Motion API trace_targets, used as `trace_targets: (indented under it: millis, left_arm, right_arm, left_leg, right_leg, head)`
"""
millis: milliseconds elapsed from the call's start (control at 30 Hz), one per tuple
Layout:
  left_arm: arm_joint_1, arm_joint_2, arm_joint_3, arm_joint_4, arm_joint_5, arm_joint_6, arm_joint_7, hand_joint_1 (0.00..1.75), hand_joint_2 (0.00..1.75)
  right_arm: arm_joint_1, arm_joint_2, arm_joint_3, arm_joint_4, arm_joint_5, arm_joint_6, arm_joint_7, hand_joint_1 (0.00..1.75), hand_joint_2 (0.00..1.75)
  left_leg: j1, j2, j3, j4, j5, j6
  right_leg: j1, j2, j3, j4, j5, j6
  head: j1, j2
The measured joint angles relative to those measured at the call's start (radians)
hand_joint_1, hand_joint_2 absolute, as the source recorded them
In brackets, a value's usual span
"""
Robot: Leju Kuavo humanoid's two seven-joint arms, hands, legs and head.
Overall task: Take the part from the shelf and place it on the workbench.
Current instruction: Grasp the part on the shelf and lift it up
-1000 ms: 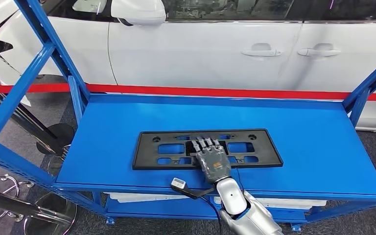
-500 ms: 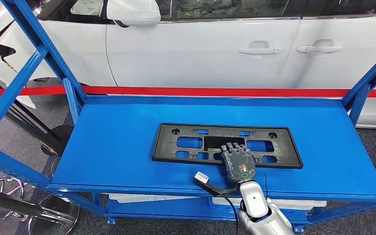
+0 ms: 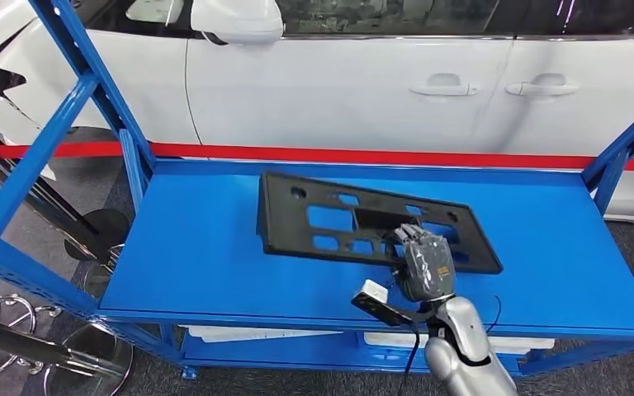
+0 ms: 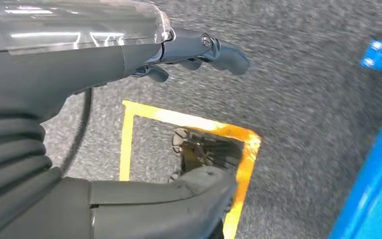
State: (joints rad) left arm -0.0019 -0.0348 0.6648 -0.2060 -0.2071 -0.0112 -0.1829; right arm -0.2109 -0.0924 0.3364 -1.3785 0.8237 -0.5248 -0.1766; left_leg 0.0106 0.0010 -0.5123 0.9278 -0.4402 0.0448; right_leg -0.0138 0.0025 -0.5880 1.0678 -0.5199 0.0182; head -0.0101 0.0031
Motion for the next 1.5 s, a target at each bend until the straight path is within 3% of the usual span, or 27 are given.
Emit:
trace_targets:
  millis: [67, 100, 133, 167, 233, 300, 400, 467, 567, 600, 633, 667, 767, 833, 867, 933, 967, 1067, 1100, 1133, 1167, 1233, 1300, 1433, 1500]
  left_arm:
    - [-0.002, -0.001, 0.015, 0.000, 0.004, 0.003, 0.016, 0.00, 1.75]
    - [-0.003, -0.002, 0.022, 0.000, 0.003, 0.007, 0.023, 0.00, 1.75]
    - [-0.003, -0.002, 0.028, 0.000, 0.000, 0.014, 0.030, 0.00, 1.75]
    - [-0.003, -0.003, 0.032, 0.000, -0.006, 0.024, 0.038, 0.00, 1.75]
    - [-0.004, -0.003, 0.038, 0.000, -0.022, 0.058, 0.049, 0.00, 1.75]
    - [-0.005, 0.000, 0.040, 0.000, -0.046, 0.107, 0.043, 0.00, 1.75]
    - [-0.004, 0.006, 0.042, 0.000, -0.066, 0.122, 0.035, 0.00, 1.75]
    - [-0.002, 0.011, 0.044, 0.000, -0.071, 0.105, 0.040, 0.00, 1.75]
    - [-0.003, 0.017, 0.049, 0.000, -0.075, 0.097, 0.044, 0.00, 1.75]
    - [-0.003, 0.018, 0.051, 0.000, -0.075, 0.096, 0.045, 0.00, 1.75]
    - [-0.003, 0.018, 0.052, 0.000, -0.075, 0.095, 0.045, 0.00, 1.75]
    - [-0.003, 0.018, 0.053, 0.000, -0.075, 0.095, 0.046, 0.00, 1.75]
    - [-0.004, 0.023, 0.055, 0.000, -0.076, 0.095, 0.046, 0.00, 1.75]
    - [-0.005, 0.029, 0.056, 0.000, -0.076, 0.095, 0.046, 0.00, 1.75]
    - [-0.005, 0.030, 0.056, 0.000, -0.075, 0.095, 0.046, 0.00, 1.75]
    - [-0.004, 0.033, 0.061, 0.000, -0.065, 0.095, 0.040, 0.00, 1.75]
    - [-0.005, 0.034, 0.066, 0.000, -0.058, 0.097, 0.032, 0.00, 1.75]
    - [-0.006, 0.033, 0.087, 0.000, -0.041, 0.099, 0.011, 0.00, 1.75]
    - [-0.006, 0.033, 0.094, 0.000, -0.037, 0.101, 0.012, 0.00, 1.75]
    - [-0.006, 0.032, 0.101, 0.000, -0.034, 0.104, 0.015, 0.00, 1.75]
    - [-0.005, 0.031, 0.107, 0.000, -0.032, 0.106, 0.018, 0.00, 1.75]
    - [-0.004, 0.026, 0.118, 0.000, -0.030, 0.109, 0.018, 0.00, 1.75]
    - [-0.003, 0.024, 0.128, 0.000, -0.029, 0.109, 0.012, 0.00, 1.75]
    - [-0.003, 0.019, 0.139, 0.000, -0.030, 0.109, 0.003, 0.00, 1.75]
    - [-0.003, 0.016, 0.140, 0.000, -0.032, 0.108, 0.002, 0.00, 1.75]
  right_arm:
    - [-0.003, -0.016, -0.006, -0.058, -0.095, 0.026, -0.055, 1.75, 1.75]
    - [-0.001, -0.024, -0.009, -0.083, -0.137, 0.038, -0.083, 1.75, 1.75]
    - [0.001, -0.033, -0.012, -0.110, -0.190, 0.051, -0.120, 1.75, 1.75]
    - [-0.001, -0.044, -0.015, -0.144, -0.255, 0.071, -0.162, 1.75, 1.75]
    - [-0.013, -0.062, -0.025, -0.225, -0.394, 0.128, -0.235, 1.75, 1.75]
    - [-0.031, -0.077, -0.043, -0.317, -0.531, 0.204, -0.277, 1.75, 1.75]
    - [-0.058, -0.096, -0.084, -0.458, -0.736, 0.342, -0.304, 1.75, 1.75]
    - [-0.080, -0.101, -0.111, -0.530, -0.819, 0.409, -0.309, 1.75, 1.75]
    - [-0.099, -0.103, -0.136, -0.599, -0.849, 0.437, -0.309, 1.75, 1.75]
    - [-0.100, -0.103, -0.140, -0.613, -0.850, 0.439, -0.309, 1.75, 1.75]
    - [-0.101, -0.103, -0.143, -0.624, -0.849, 0.439, -0.309, 1.75, 1.75]
    - [-0.101, -0.103, -0.146, -0.633, -0.849, 0.439, -0.310, 1.75, 1.75]
    - [-0.105, -0.103, -0.151, -0.655, -0.849, 0.439, -0.310, 1.75, 1.75]
    - [-0.106, -0.104, -0.155, -0.662, -0.850, 0.440, -0.310, 1.75, 1.75]
    - [-0.106, -0.104, -0.157, -0.664, -0.854, 0.445, -0.311, 1.75, 1.75]
    - [-0.107, -0.107, -0.158, -0.672, -0.892, 0.482, -0.316, 1.75, 1.75]
    - [-0.109, -0.108, -0.158, -0.680, -0.933, 0.522, -0.317, 1.75, 1.75]
    - [-0.106, -0.113, -0.157, -0.708, -1.072, 0.655, -0.306, 1.75, 1.75]
    - [-0.096, -0.115, -0.155, -0.714, -1.105, 0.688, -0.300, 1.75, 1.75]
    - [-0.080, -0.120, -0.154, -0.719, -1.128, 0.716, -0.298, 1.75, 1.75]
    - [-0.058, -0.127, -0.153, -0.724, -1.141, 0.741, -0.302, 1.75, 1.75]
    - [-0.004, -0.142, -0.154, -0.731, -1.133, 0.781, -0.333, 1.75, 1.75]
    - [0.044, -0.155, -0.157, -0.738, -1.114, 0.803, -0.364, 1.75, 1.75]
    - [0.102, -0.167, -0.163, -0.752, -1.096, 0.817, -0.385, 1.75, 1.75]
    - [0.114, -0.168, -0.164, -0.759, -1.090, 0.819, -0.385, 1.75, 1.75]
  left_leg:
    - [-0.002, 0.002, -0.002, 0.001, 0.000, 0.005]
    - [-0.003, 0.002, -0.002, 0.003, 0.000, 0.006]
    - [-0.003, 0.000, -0.003, 0.005, -0.002, 0.006]
    - [-0.002, -0.001, -0.002, 0.008, -0.003, 0.004]
    - [-0.002, -0.004, 0.001, 0.014, -0.010, -0.004]
    - [-0.006, -0.006, -0.003, 0.025, -0.015, -0.014]
    - [-0.008, -0.007, -0.013, 0.033, -0.020, -0.024]
    - [-0.006, -0.006, -0.031, 0.074, -0.051, -0.033]
    - [-0.003, -0.004, -0.122, 0.277, -0.151, -0.043]
    - [-0.003, -0.004, -0.149, 0.334, -0.167, -0.042]
    - [-0.004, -0.004, -0.161, 0.355, -0.164, -0.038]
    - [-0.006, -0.004, -0.152, 0.330, -0.139, -0.031]
    - [-0.021, -0.005, -0.058, 0.120, -0.033, 0.011]
    - [-0.031, -0.005, -0.027, 0.051, -0.014, 0.032]
    - [-0.032, -0.005, -0.025, 0.044, -0.014, 0.035]
    - [-0.027, -0.003, -0.018, 0.021, -0.004, 0.032]
    - [-0.023, -0.002, -0.014, 0.009, 0.002, 0.030]
    - [-0.018, 0.001, -0.012, 0.003, 0.009, 0.024]
    - [-0.018, 0.001, -0.014, 0.008, 0.008, 0.024]
    - [-0.017, 0.001, -0.016, 0.012, 0.007, 0.023]
    - [-0.017, -0.001, -0.018, 0.016, 0.005, 0.021]
    - [-0.015, -0.005, -0.018, 0.023, 0.001, 0.015]
    - [-0.018, -0.009, -0.021, 0.032, -0.004, 0.006]
    - [-0.020, -0.009, -0.035, 0.047, -0.009, -0.010]
    - [-0.017, -0.008, -0.060, 0.104, -0.062, -0.022]
  right_leg:
    - [0.000, 0.000, -0.065, 0.144, -0.067, 0.003]
    - [-0.001, 0.000, -0.086, 0.189, -0.078, 0.005]
    - [-0.002, 0.000, -0.089, 0.196, -0.068, 0.007]
    - [-0.005, -0.001, -0.072, 0.159, -0.038, 0.009]
    - [-0.011, -0.001, -0.003, 0.018, 0.033, 0.013]
    - [-0.013, 0.000, 0.037, -0.075, 0.063, 0.009]
    - [-0.011, 0.000, 0.032, -0.084, 0.060, -0.011]
    - [-0.012, -0.001, 0.031, -0.083, 0.061, -0.023]
    - [-0.008, -0.002, 0.030, -0.081, 0.060, -0.032]
    - [-0.005, -0.003, 0.030, -0.081, 0.059, -0.033]
    - [-0.002, -0.002, 0.031, -0.080, 0.058, -0.035]
    - [0.002, -0.002, 0.033, -0.080, 0.057, -0.036]
    - [0.010, 0.000, 0.041, -0.083, 0.055, -0.038]
    - [0.009, 0.000, 0.038, -0.085, 0.057, -0.035]
    - [0.009, 0.000, 0.037, -0.086, 0.059, -0.031]
    - [0.011, 0.000, 0.035, -0.085, 0.055, -0.023]
    - [0.012, 0.000, 0.027, -0.065, 0.040, -0.019]
    - [0.009, 0.000, -0.051, 0.110, -0.058, -0.009]
    - [0.007, 0.000, -0.078, 0.168, -0.081, -0.005]
    - [0.005, 0.000, -0.090, 0.195, -0.085, -0.002]
    - [0.003, -0.001, -0.083, 0.182, -0.068, 0.001]
    - [-0.003, -0.002, -0.019, 0.057, 0.000, 0.005]
    - [-0.004, -0.002, 0.036, -0.056, 0.045, 0.001]
    - [-0.002, 0.003, 0.032, -0.076, 0.060, -0.022]
    - [-0.005, 0.001, 0.020, -0.077, 0.070, -0.037]
  head:
    - [0.000, 0.000]
    - [0.000, 0.000]
    - [0.000, 0.000]
    - [0.000, 0.000]
    - [0.000, 0.000]
    - [0.000, 0.000]
    - [0.000, 0.000]
    - [0.000, 0.000]
    - [-0.001, 0.000]
    - [-0.001, 0.000]
    - [-0.001, 0.000]
    - [-0.001, 0.000]
    - [0.000, 0.000]
    - [0.000, 0.000]
    - [-0.001, 0.000]
    - [0.000, 0.000]
    - [0.000, 0.000]
    - [0.000, 0.000]
    - [0.000, 0.000]
    - [0.000, 0.000]
    - [0.000, 0.000]
    - [0.000, 0.000]
    - [0.000, 0.000]
    - [0.000, 0.000]
    - [0.000, 0.000]
